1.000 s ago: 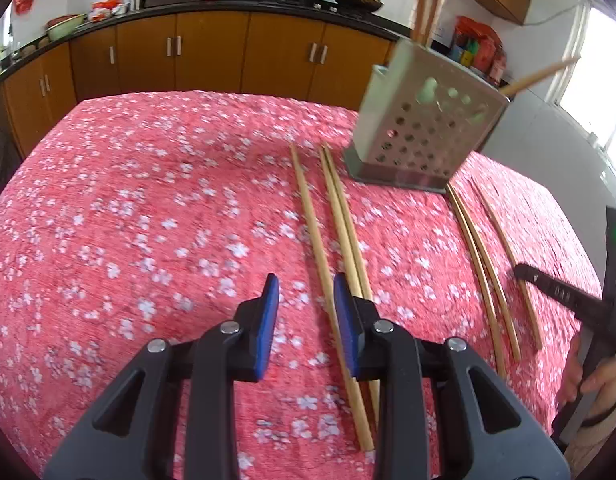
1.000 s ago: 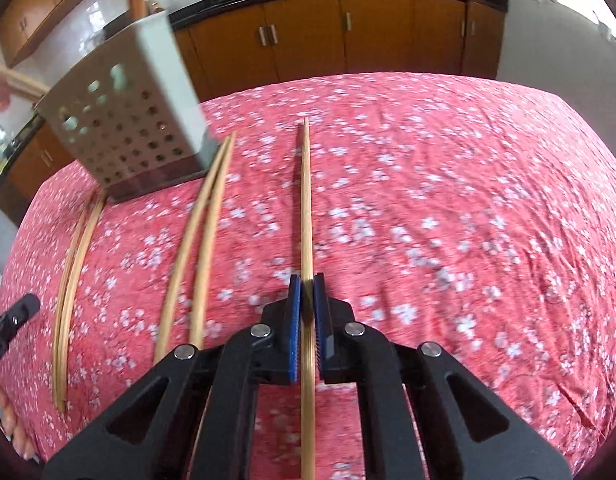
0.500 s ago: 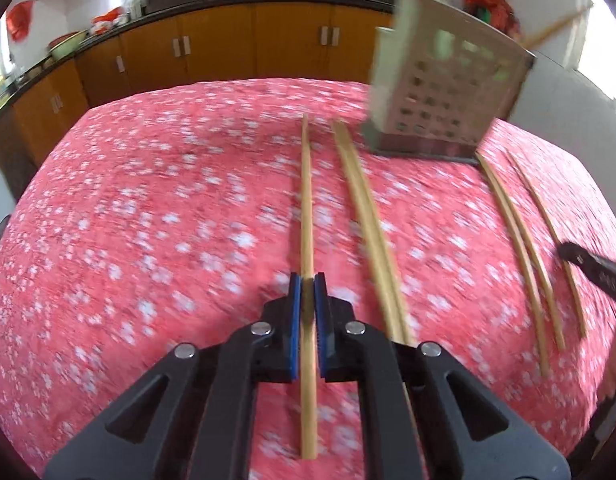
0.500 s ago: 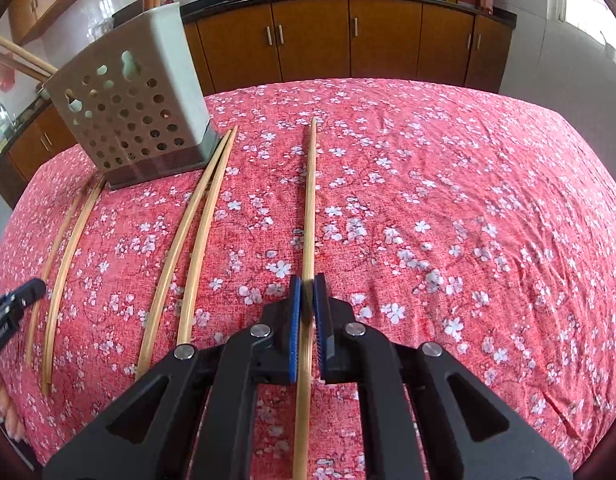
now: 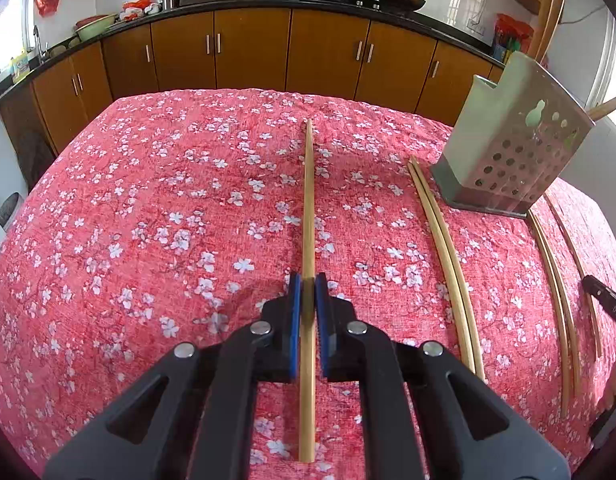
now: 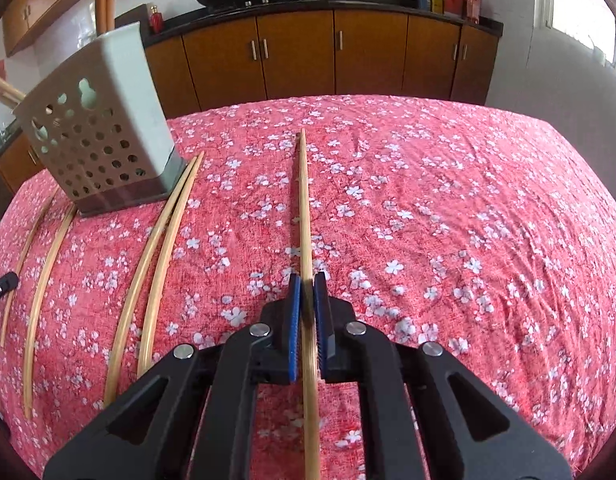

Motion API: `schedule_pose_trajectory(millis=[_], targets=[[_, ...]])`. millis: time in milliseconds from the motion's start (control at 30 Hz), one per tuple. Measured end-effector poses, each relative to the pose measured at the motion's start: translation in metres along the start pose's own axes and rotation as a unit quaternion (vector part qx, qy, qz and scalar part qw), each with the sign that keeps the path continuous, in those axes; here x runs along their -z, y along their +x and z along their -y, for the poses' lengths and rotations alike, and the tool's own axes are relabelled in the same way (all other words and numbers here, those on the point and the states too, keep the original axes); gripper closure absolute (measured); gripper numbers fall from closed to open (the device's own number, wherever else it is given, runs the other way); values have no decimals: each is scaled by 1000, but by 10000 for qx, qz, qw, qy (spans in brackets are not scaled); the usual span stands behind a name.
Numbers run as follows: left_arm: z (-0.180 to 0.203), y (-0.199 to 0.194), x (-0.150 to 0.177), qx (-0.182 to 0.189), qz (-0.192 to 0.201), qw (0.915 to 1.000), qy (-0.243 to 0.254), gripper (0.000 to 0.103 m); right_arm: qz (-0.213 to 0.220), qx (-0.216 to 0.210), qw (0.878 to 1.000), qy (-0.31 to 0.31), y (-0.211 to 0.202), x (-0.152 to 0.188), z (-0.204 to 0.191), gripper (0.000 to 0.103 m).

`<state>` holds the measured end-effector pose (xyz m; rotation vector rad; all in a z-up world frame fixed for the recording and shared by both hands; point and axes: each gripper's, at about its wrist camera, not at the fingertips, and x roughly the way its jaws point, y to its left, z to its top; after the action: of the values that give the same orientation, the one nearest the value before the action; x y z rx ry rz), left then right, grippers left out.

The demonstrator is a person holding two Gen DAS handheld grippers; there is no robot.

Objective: Organize utensils
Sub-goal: 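Lift the held chopsticks with both tools up over the perforated holder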

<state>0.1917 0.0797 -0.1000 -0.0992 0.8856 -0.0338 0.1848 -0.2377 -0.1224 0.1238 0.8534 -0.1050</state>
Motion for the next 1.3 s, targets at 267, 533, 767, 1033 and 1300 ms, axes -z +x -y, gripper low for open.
schedule_pose_trajectory(millis=[267, 533, 767, 1033, 1300], targets=[[-3, 1, 0, 60, -3, 10000, -56, 93, 3, -128, 9999, 114, -3, 2, 4, 94], [2, 2, 0, -1, -9, 10000, -23, 93, -4, -119, 9998, 126, -1, 0, 7, 94], [2, 2, 1, -5, -7, 10000, -33, 93, -8, -121, 9998, 141, -2, 0, 5, 94], [2, 2, 0, 38, -8, 10000, -63, 93, -12, -136, 9998, 159, -2, 0, 5, 94], [1, 3, 0, 33, -7, 10000, -66, 93, -12, -147, 9997, 187, -1, 0, 5, 94]])
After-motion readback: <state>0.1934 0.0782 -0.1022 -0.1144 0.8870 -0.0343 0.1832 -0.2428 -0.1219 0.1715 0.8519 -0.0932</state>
